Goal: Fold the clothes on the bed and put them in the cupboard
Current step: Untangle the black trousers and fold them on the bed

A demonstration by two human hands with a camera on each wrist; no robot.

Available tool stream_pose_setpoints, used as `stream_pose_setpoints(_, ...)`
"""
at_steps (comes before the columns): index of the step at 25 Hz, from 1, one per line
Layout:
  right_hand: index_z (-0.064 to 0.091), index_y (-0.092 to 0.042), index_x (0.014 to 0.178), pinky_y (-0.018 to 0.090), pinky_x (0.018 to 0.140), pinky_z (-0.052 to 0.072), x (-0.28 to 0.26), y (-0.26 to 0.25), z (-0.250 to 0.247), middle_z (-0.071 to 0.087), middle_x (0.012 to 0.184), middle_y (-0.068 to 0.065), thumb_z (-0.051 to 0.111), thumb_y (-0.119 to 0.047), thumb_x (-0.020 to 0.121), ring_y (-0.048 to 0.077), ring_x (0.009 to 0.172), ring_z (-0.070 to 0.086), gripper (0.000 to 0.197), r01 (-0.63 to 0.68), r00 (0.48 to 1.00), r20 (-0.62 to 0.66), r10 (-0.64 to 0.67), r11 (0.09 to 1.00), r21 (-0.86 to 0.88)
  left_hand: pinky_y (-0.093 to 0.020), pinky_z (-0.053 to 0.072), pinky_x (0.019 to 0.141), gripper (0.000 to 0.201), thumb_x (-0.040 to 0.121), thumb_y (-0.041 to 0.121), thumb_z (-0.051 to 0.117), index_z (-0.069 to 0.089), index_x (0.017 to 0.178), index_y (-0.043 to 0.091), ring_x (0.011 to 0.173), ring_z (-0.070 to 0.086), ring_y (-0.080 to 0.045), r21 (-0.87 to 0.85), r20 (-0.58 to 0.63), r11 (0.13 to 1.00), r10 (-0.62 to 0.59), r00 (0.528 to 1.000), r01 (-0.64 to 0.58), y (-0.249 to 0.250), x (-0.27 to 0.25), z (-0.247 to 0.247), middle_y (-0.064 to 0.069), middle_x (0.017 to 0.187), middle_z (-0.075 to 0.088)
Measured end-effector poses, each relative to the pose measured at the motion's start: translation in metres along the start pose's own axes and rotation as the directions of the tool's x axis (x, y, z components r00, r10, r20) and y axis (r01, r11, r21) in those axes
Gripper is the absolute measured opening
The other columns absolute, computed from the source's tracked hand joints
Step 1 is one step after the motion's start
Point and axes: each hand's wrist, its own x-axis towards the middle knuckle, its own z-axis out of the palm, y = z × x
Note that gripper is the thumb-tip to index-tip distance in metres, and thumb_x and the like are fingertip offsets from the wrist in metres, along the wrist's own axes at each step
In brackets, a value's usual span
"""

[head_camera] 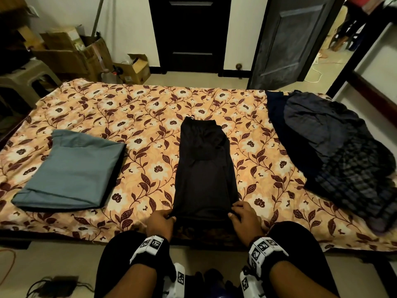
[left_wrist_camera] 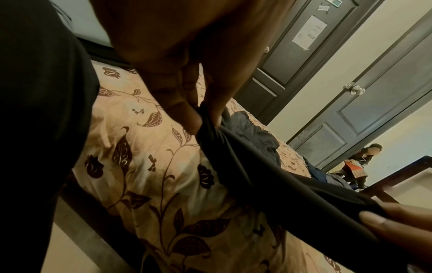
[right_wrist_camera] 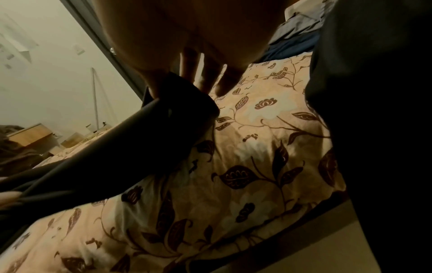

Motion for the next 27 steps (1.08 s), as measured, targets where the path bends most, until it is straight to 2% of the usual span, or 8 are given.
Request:
stream_pose_setpoints(4,0.055,-0.017,0.114,0.038,0.088,0.045,0.002,-0.006,-0.002,0.065,0.103,0.005,0.041,-0.047,0.092,0.028,0.102,0.059,0.040,-0.006,1.000,0.031,0.000,0.981,0.196,-0.047,0.057,0.084,0.023,0.081,0.012,0.074,0.073,0.104,0.005,0.088,0.068,-0.033,0.038,-0.079,0.999,0.039,0.996,-0.036,0.002,-0.001,0.000,-0.012,0.100,0.071)
stream_pose_setpoints(7,0.049,-0.021,0.119,0.035,0.090,0.047,0.009,-0.012,-0.011,0.063,0.109,0.003,0.045,-0.026,0.100,0.023,0.105,0.059,0.020,-0.059,0.998,0.033,0.050,0.920,0.387,-0.039,0.047,0.092,0.016,0.086,0.016,0.068,0.067,0.101,0.009,0.104,0.058,-0.031,0.064,-0.109,0.971,0.236,0.966,-0.230,0.021,-0.019,-0.006,-0.009,0.110,0.062)
stream_pose_setpoints(9,0.046,-0.032,0.115,0.039,0.093,0.050,0.015,-0.020,-0.029,0.063,0.114,0.005,0.052,-0.019,0.097,0.021,0.107,0.061,0.023,-0.087,0.992,0.120,0.033,0.875,0.476,-0.041,0.046,0.090,0.010,0.089,0.025,0.059,0.058,0.096,0.018,0.102,0.059,-0.031,-0.176,-0.030,0.937,0.302,0.953,-0.303,0.037,-0.029,-0.017,-0.007,0.102,0.065)
stream_pose_setpoints(14,0.040,-0.034,0.133,0.026,0.075,0.055,0.014,-0.078,-0.131,0.061,0.122,0.008,0.063,0.015,0.080,0.016,0.103,0.067,0.076,-0.102,0.785,0.563,-0.260,0.841,0.531,-0.033,0.049,0.074,0.011,0.095,0.023,0.051,0.053,0.100,0.033,0.085,0.059,-0.015,-0.427,-0.138,0.772,0.460,0.877,-0.472,0.097,-0.056,-0.063,0.001,0.100,0.064)
stream_pose_setpoints(17,0.054,-0.027,0.120,0.026,0.075,0.055,0.003,-0.130,-0.206,0.067,0.110,0.004,0.060,0.006,0.083,0.018,0.097,0.068,0.050,0.127,0.853,0.350,-0.386,0.805,0.579,-0.026,0.051,0.079,0.013,0.096,0.024,0.049,0.056,0.103,0.032,0.094,0.062,-0.011,-0.442,-0.244,0.634,0.596,0.765,-0.635,0.161,-0.086,-0.103,0.001,0.104,0.066)
stream_pose_setpoints(22,0.053,-0.019,0.102,0.030,0.076,0.056,-0.032,-0.206,-0.282,0.068,0.095,0.005,0.053,-0.004,0.082,0.023,0.092,0.066,0.026,0.432,0.807,-0.135,-0.575,0.418,0.799,-0.036,0.054,0.090,0.026,0.101,0.017,0.048,0.061,0.121,0.027,0.111,0.065,-0.019,-0.534,-0.234,0.471,0.716,0.657,-0.703,0.262,-0.155,-0.178,-0.004,0.118,0.068)
stream_pose_setpoints(24,0.047,-0.015,0.103,0.031,0.071,0.056,-0.044,-0.225,-0.297,0.070,0.087,0.004,0.048,0.006,0.089,0.021,0.083,0.068,0.025,0.509,0.779,-0.239,-0.580,0.361,0.781,-0.036,0.052,0.096,0.040,0.100,0.015,0.048,0.051,0.138,0.023,0.115,0.063,-0.016,-0.578,-0.112,0.456,0.777,0.619,-0.677,0.284,-0.184,-0.203,-0.001,0.126,0.065)
stream_pose_setpoints(27,0.048,-0.015,0.098,0.029,0.064,0.056,-0.053,-0.242,-0.301,0.069,0.078,0.007,0.050,0.011,0.090,0.019,0.070,0.068,0.027,0.513,0.819,-0.345,-0.459,0.314,0.799,-0.035,0.057,0.087,0.085,0.082,0.007,0.061,0.026,0.148,0.047,0.115,0.063,-0.016,-0.631,0.208,0.570,0.778,0.593,-0.526,0.292,-0.211,-0.224,0.005,0.134,0.058)
